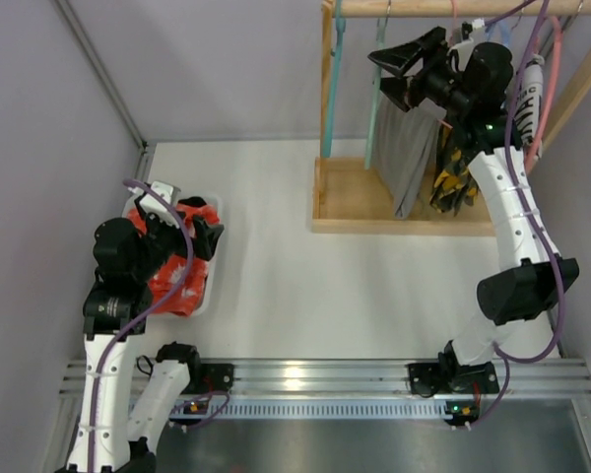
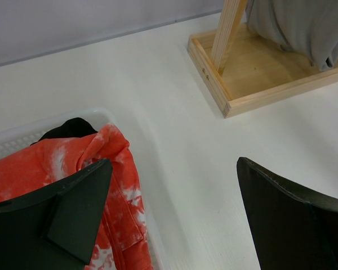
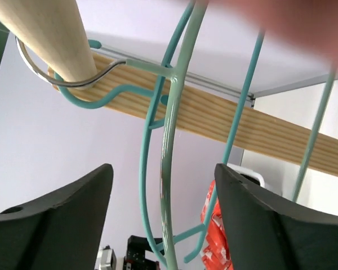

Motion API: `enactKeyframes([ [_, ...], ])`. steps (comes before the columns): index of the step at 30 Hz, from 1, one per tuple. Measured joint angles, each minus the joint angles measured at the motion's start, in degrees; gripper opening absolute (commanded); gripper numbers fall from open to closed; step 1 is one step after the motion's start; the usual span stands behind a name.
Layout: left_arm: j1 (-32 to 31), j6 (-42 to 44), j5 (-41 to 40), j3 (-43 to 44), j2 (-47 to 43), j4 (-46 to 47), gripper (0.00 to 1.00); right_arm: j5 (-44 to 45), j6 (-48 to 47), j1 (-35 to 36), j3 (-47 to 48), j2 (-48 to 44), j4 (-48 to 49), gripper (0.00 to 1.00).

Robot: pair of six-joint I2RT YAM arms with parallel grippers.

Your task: Remove the trousers from the hanger

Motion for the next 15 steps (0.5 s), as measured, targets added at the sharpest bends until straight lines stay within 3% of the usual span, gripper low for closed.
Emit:
enactKeyframes([
  [3, 0.00, 0.26, -0.02, 0.00, 0.22, 0.02, 0.98, 0.31, -1.42, 0.00, -0.98, -1.31, -0.50, 0.99],
  [15, 0.00, 0.52, -2.40, 2.54, 4.59, 0.11, 0.98, 6.05, -13.16, 0.00, -4.98, -12.37, -5.09, 0.99],
])
